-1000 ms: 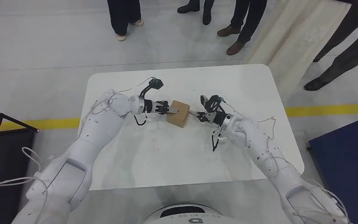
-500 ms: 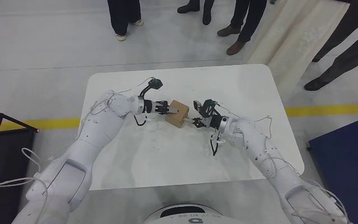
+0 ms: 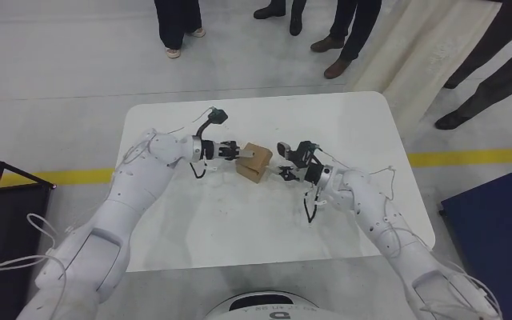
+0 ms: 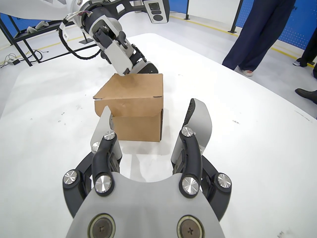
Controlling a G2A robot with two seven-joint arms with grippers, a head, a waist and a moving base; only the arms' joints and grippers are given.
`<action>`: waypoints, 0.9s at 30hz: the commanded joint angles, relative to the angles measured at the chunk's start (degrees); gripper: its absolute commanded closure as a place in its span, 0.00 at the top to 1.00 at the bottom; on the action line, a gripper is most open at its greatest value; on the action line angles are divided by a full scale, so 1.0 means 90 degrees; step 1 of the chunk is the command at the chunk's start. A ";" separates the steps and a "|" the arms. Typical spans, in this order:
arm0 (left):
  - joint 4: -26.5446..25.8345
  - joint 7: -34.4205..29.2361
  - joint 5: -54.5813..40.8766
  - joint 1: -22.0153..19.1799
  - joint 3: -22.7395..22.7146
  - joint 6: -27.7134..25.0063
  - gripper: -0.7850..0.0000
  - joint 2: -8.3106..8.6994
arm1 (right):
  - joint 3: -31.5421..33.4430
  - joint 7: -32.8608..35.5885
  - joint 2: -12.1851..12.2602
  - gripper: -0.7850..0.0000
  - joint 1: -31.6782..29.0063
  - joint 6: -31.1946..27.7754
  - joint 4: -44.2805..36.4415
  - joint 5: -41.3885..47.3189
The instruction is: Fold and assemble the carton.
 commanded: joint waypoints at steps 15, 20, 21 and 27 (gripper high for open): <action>0.0526 -0.0014 -0.2246 0.0268 -0.0397 0.0171 1.00 -0.0115 | 0.0074 -0.0135 0.0033 0.58 -0.0181 0.0112 -0.0502 -0.0091; 0.0646 -0.0418 -0.2684 0.0297 -0.0264 0.0279 1.00 -0.0224 | 0.0038 -0.0099 0.0023 0.55 -0.0194 0.0149 -0.0565 -0.0092; 0.0673 -0.0472 -0.2777 0.0296 -0.0253 0.0298 1.00 -0.0243 | 0.0024 -0.0091 0.0017 0.53 -0.0187 0.0158 -0.0566 -0.0081; 0.0859 -0.0582 -0.2917 0.0238 -0.0209 0.0212 1.00 -0.0310 | -0.0069 -0.0094 -0.0025 0.52 -0.0100 0.0167 -0.0449 -0.0031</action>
